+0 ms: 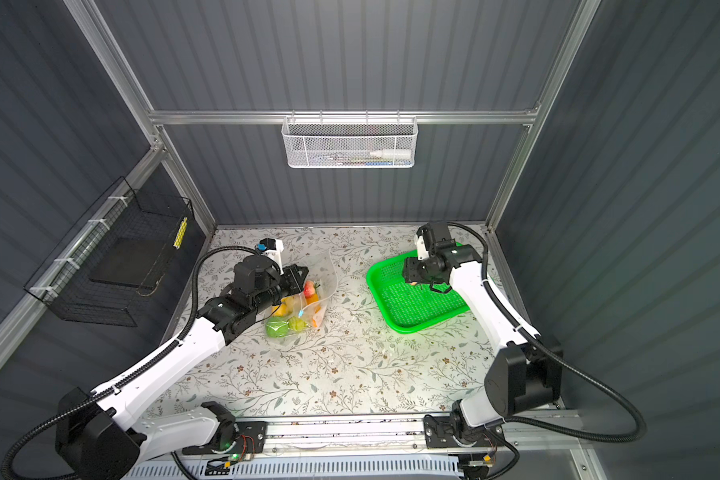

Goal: Place the food in the zip-top bag and seal the zipper
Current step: 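Lift the strawberry and carry it to the bag mouth with the right gripper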

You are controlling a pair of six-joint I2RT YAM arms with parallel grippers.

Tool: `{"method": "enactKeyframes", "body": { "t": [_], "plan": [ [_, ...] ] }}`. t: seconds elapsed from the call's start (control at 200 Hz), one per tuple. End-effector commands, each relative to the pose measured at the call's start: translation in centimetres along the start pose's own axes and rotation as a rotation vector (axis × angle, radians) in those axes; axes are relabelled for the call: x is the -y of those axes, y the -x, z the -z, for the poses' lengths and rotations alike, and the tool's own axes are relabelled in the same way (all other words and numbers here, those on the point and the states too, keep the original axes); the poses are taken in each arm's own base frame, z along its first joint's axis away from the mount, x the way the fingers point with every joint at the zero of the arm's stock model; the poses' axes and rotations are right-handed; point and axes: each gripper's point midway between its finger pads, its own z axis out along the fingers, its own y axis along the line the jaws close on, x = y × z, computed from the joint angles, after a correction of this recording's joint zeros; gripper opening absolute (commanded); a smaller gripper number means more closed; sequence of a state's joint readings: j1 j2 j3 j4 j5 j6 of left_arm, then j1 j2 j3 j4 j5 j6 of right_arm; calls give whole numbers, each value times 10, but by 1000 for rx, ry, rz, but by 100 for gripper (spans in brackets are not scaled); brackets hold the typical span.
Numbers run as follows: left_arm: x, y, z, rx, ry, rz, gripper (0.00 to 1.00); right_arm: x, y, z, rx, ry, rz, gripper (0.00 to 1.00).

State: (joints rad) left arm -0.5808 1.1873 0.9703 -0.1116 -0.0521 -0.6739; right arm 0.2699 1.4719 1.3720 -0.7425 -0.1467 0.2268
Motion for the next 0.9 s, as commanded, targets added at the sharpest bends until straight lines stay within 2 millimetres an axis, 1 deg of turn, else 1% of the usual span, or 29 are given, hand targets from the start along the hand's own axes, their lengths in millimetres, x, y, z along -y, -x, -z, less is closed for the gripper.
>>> {"method": "enactKeyframes", "body": {
  "t": [0.0,0.06,0.08,0.155,0.19,0.205,0.295,0.37,0.485,0.6,0.655,0.78,0.895],
  "plan": [
    [3,7,8,21,0,-6,0,-61,31,26,133,244,13,50],
    [3,7,9,20,0,-4,0,-77,40,34,182,290,25,49],
    [4,8,10,21,-2,-4,0,-89,41,39,190,345,35,49],
    [5,9,11,24,-5,-3,0,-115,50,50,239,449,47,47],
    [6,9,12,24,-8,-3,0,-126,50,53,245,489,48,47],
    [6,9,12,24,-8,-4,0,-133,54,56,267,511,54,46],
    [8,12,13,27,-15,-4,0,-163,54,58,283,582,82,46],
    [8,12,14,29,-14,-3,0,-182,53,58,291,618,103,46],
    [9,13,16,31,-17,-1,0,-205,49,52,288,639,135,46],
    [9,13,17,30,-17,-2,0,-227,41,39,251,671,151,46],
    [10,14,18,33,-19,-1,0,-236,34,29,224,669,161,46],
    [10,16,21,43,-14,-3,0,-251,19,8,175,669,170,46],
    [8,16,23,47,-10,-7,0,-261,6,-10,129,666,173,46]
  ]
}}
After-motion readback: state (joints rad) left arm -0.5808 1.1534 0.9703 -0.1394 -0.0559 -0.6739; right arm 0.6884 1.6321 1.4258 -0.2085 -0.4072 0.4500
